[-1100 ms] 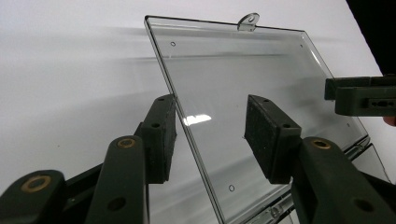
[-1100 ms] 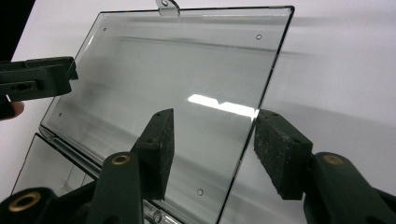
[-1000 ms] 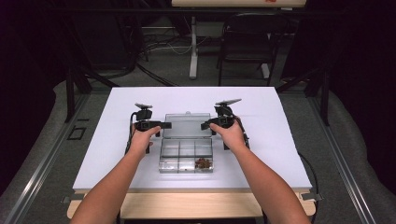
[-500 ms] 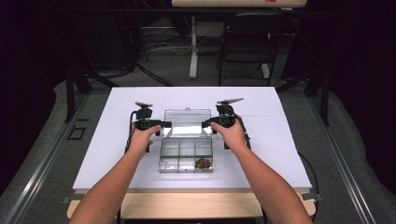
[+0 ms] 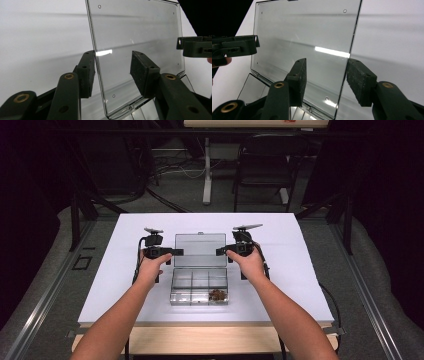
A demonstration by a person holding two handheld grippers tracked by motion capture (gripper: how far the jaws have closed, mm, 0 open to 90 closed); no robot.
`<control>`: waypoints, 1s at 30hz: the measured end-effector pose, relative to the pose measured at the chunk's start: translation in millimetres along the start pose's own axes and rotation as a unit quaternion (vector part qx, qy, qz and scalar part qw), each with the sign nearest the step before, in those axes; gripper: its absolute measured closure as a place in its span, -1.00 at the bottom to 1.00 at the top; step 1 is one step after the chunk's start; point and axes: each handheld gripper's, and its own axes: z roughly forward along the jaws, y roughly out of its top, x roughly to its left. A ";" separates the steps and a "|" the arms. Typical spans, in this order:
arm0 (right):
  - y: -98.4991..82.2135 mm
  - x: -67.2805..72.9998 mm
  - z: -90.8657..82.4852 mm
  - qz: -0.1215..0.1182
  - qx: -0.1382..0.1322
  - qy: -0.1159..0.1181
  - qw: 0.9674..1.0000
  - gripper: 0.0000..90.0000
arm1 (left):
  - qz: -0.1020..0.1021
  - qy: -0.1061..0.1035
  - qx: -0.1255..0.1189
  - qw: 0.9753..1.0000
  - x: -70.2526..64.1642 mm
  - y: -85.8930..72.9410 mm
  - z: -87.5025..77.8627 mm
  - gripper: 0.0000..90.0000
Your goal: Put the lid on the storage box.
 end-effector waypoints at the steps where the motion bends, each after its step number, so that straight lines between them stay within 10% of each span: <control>1: 0.1 0.4 -0.4 0.000 -0.001 0.000 1.000 0.13 | 0.001 0.000 0.000 1.000 -0.2 0.2 -0.7 0.22; 30: 2.0 4.4 -3.9 -0.008 -0.004 0.006 1.000 0.11 | 0.021 0.003 -0.002 1.000 -6.6 2.2 -10.4 0.27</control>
